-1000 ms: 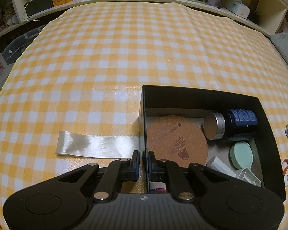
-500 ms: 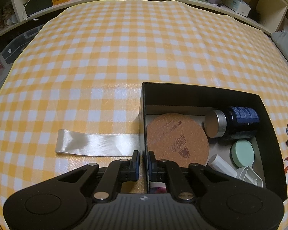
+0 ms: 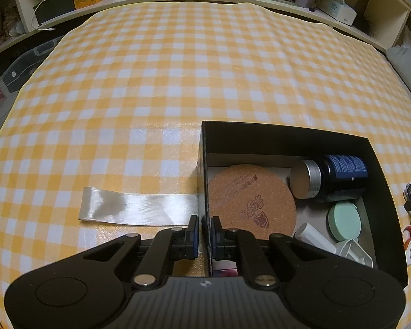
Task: Organize rigid objects
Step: 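Move the right gripper to the smartwatch and grasp it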
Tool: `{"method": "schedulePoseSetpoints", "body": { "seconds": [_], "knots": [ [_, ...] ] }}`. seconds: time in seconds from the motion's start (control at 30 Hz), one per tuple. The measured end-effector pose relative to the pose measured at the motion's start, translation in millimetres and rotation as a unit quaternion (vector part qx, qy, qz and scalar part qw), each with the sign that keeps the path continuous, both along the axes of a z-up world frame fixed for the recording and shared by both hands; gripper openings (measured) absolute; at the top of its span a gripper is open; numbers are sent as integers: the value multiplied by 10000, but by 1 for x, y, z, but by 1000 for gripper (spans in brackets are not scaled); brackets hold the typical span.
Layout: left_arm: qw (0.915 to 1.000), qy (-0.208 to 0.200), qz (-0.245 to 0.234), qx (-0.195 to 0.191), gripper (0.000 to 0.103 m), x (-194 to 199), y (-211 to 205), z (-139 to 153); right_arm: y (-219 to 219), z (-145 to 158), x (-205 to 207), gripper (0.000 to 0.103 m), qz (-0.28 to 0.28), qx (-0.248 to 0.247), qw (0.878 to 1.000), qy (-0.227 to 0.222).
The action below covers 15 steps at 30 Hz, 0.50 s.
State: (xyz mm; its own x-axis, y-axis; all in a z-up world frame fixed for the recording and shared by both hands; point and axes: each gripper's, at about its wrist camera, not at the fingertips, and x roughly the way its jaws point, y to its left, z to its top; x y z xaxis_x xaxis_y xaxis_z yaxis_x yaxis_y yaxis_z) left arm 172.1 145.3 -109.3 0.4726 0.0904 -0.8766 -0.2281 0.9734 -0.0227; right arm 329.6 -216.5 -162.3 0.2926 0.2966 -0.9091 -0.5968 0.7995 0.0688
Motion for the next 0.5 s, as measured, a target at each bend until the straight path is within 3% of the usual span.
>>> {"method": "schedulePoseSetpoints", "body": {
  "seconds": [0.13, 0.2, 0.5],
  "knots": [
    [10000, 4, 15, 3, 9, 0, 0, 1, 9, -2, -6, 55, 70, -245, 9996, -157],
    [10000, 3, 13, -5, 9, -1, 0, 1, 11, -2, -3, 47, 35, -233, 9996, -143],
    [10000, -2, -1, 1, 8, -2, 2, 1, 14, 10, -6, 47, 19, -72, 9996, -264]
  ]
}}
